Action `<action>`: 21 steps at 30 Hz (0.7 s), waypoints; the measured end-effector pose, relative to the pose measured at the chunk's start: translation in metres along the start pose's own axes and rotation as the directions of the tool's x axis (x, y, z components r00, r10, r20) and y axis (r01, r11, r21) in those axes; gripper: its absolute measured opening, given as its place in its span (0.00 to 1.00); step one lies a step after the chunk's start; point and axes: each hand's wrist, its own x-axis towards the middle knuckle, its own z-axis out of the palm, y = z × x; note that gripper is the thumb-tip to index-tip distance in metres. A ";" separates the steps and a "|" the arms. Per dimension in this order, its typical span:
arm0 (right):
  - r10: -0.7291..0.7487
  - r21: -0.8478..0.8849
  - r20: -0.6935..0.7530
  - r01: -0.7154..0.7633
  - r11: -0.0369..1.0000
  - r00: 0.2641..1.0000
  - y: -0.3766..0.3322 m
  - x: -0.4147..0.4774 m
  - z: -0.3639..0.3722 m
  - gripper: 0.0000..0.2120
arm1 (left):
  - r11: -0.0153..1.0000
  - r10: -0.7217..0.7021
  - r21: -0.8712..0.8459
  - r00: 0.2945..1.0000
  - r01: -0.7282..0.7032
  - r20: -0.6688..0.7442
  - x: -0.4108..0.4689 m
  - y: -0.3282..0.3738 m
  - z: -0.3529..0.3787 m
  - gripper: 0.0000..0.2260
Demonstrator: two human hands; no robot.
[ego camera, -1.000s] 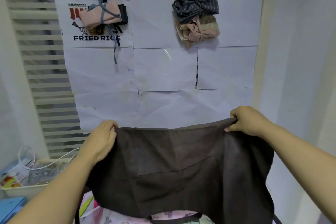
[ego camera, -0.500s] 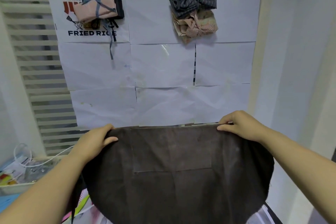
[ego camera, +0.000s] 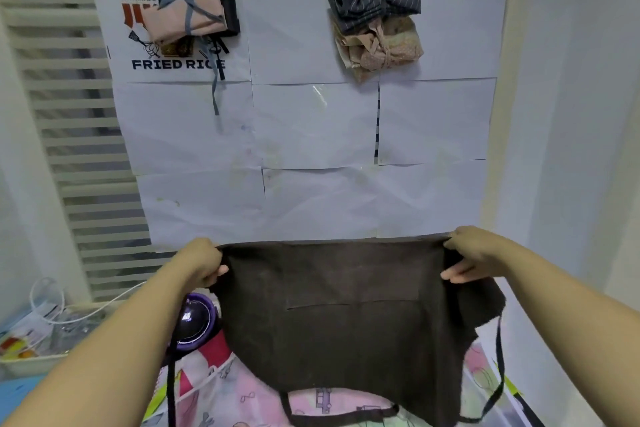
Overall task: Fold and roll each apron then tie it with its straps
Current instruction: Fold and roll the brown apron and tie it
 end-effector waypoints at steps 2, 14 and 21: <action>0.082 0.072 0.076 -0.088 0.994 0.994 0.002 0.004 -0.003 0.12 | 0.928 -0.116 -0.325 0.971 0.181 0.208 0.001 -0.001 -0.007 0.11; 0.173 0.186 0.027 -0.175 0.967 0.985 0.004 0.063 0.022 0.12 | 0.953 -0.046 -0.301 0.999 0.043 -0.004 0.042 -0.003 0.025 0.10; -0.084 0.282 -0.666 0.355 0.891 0.741 0.003 0.046 0.015 0.14 | 0.856 0.431 -0.017 0.732 -0.517 -0.527 0.024 -0.002 0.021 0.14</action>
